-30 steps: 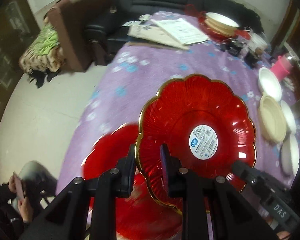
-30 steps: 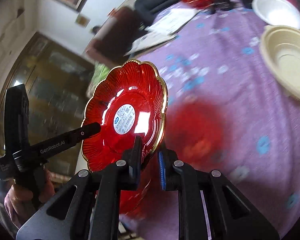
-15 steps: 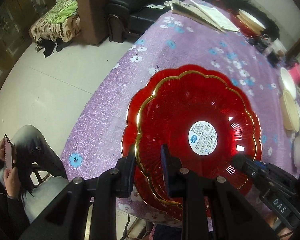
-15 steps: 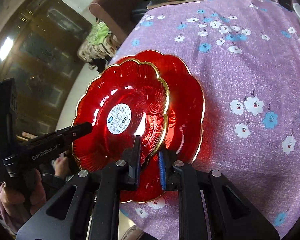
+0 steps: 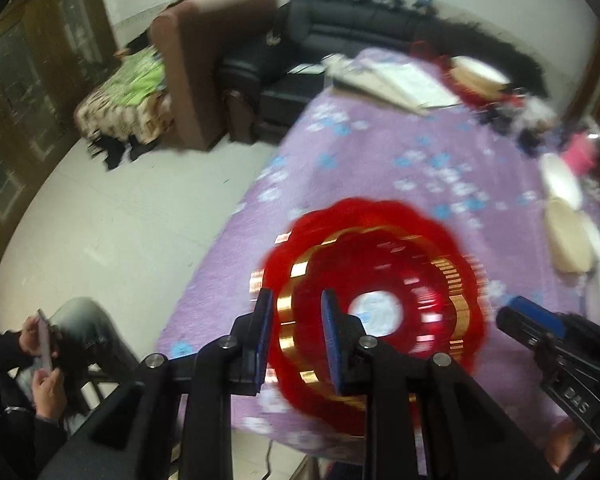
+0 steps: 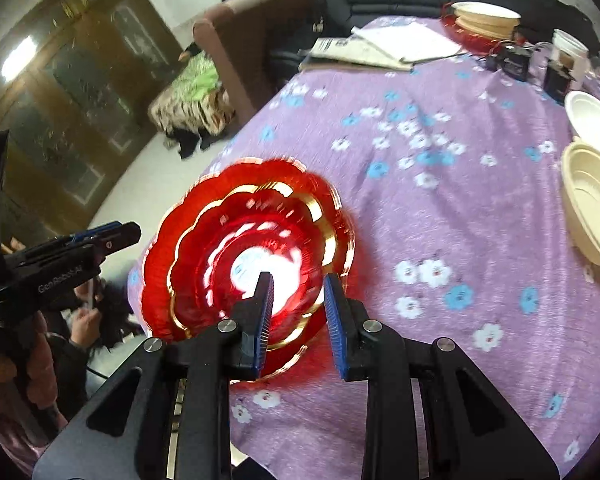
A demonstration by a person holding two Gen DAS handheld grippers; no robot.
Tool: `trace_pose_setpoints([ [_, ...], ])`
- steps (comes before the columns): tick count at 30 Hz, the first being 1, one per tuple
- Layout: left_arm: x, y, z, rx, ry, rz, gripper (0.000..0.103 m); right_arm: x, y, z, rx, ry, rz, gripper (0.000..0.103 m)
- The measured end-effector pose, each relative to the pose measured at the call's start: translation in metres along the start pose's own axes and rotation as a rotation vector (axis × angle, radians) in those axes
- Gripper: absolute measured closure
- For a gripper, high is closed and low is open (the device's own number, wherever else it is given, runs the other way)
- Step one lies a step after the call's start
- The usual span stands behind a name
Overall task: Organize plates and bowls
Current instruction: 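Lower the small red plate into the red bowl held by the left gripper, then grasp the white foam plate rim with the right gripper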
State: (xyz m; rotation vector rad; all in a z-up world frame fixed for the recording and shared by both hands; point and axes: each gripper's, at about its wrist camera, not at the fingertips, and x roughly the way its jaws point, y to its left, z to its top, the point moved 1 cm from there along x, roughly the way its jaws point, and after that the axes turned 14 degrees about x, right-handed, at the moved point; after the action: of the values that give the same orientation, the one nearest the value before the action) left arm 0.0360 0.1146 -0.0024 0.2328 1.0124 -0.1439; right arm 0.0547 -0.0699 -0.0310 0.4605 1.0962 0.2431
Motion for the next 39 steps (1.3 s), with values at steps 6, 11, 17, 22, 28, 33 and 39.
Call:
trace_pose_setpoints([
  [6,-0.005,-0.089,0.021,0.117,-0.049,-0.175,0.066,-0.035,-0.057,0.013,0.124,-0.108,-0.017,0.077],
  [11,0.001,-0.178,0.039,0.236,-0.035,-0.346,0.058,-0.095,-0.136,0.016,0.245,-0.245,-0.077,0.077],
  [17,0.004,-0.267,0.055,0.338,0.004,-0.476,0.057,-0.193,-0.236,0.015,0.391,-0.428,-0.205,0.067],
  [22,0.015,-0.314,0.063,0.4,0.042,-0.49,0.057,-0.236,-0.317,0.004,0.561,-0.483,-0.248,0.063],
  [28,0.017,-0.343,0.087,0.462,0.044,-0.457,0.057,-0.233,-0.37,0.014,0.647,-0.462,-0.212,0.063],
  [33,0.036,-0.359,0.14,0.437,0.043,-0.399,0.056,-0.206,-0.395,0.063,0.653,-0.397,-0.141,0.063],
  [39,0.077,-0.388,0.181,0.429,0.152,-0.418,0.056,-0.174,-0.414,0.103,0.648,-0.357,-0.177,0.063],
])
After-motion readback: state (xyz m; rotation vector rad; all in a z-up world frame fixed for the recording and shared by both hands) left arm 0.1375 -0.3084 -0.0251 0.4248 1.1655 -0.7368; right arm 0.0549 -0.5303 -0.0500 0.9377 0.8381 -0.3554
